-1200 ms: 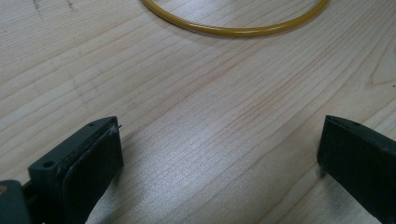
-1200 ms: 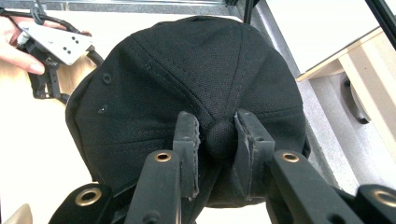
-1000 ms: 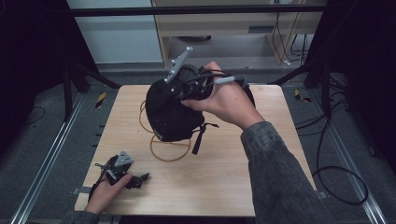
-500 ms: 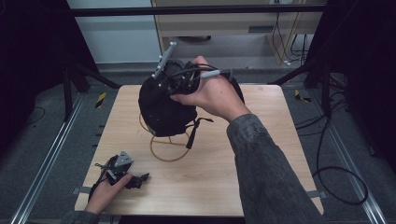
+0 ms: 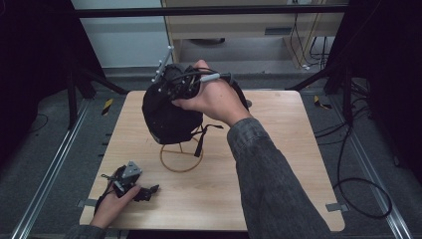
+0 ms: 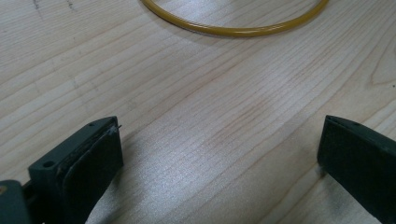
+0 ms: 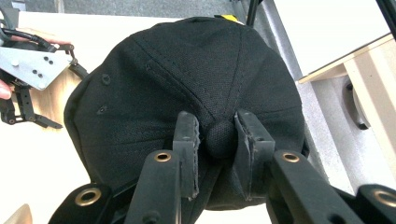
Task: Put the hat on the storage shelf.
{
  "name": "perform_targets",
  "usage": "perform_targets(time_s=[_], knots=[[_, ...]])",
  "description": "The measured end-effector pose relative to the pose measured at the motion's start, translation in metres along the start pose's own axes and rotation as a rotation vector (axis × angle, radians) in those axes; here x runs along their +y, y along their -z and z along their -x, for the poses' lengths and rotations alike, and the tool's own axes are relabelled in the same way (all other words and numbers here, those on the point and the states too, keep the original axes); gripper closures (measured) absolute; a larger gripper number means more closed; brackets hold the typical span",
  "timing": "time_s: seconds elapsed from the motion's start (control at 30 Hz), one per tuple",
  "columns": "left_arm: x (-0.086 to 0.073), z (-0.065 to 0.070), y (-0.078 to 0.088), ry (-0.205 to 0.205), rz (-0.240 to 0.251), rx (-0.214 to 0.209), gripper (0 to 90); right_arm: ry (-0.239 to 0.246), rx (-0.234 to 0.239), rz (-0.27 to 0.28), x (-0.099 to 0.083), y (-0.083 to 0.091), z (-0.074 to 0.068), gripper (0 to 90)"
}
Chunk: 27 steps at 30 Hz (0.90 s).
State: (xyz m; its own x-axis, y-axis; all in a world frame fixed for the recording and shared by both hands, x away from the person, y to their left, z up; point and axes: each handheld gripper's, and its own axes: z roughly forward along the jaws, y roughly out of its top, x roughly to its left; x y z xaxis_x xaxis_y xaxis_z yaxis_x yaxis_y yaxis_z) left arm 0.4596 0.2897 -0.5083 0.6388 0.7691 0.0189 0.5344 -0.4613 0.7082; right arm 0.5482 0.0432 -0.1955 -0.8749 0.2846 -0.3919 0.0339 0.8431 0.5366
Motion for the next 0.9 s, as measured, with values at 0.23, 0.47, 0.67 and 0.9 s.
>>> perform_targets(time_s=[0.23,0.47,0.67,0.9], knots=[[0.0,0.0,0.0,0.0,0.0,0.001,0.0,0.006,0.004,-0.016,0.005,-0.015,-0.003,72.1],[0.0,0.0,0.0,0.0,0.0,0.0,0.0,0.011,0.015,-0.042,0.007,-0.032,-0.007,71.9],[0.0,0.0,0.0,-0.005,-0.001,0.003,0.0,0.003,0.019,-0.054,0.006,-0.042,-0.008,71.7],[0.0,0.0,0.0,-0.007,-0.001,0.0,0.0,-0.012,0.02,-0.044,0.004,-0.044,-0.008,71.2]])
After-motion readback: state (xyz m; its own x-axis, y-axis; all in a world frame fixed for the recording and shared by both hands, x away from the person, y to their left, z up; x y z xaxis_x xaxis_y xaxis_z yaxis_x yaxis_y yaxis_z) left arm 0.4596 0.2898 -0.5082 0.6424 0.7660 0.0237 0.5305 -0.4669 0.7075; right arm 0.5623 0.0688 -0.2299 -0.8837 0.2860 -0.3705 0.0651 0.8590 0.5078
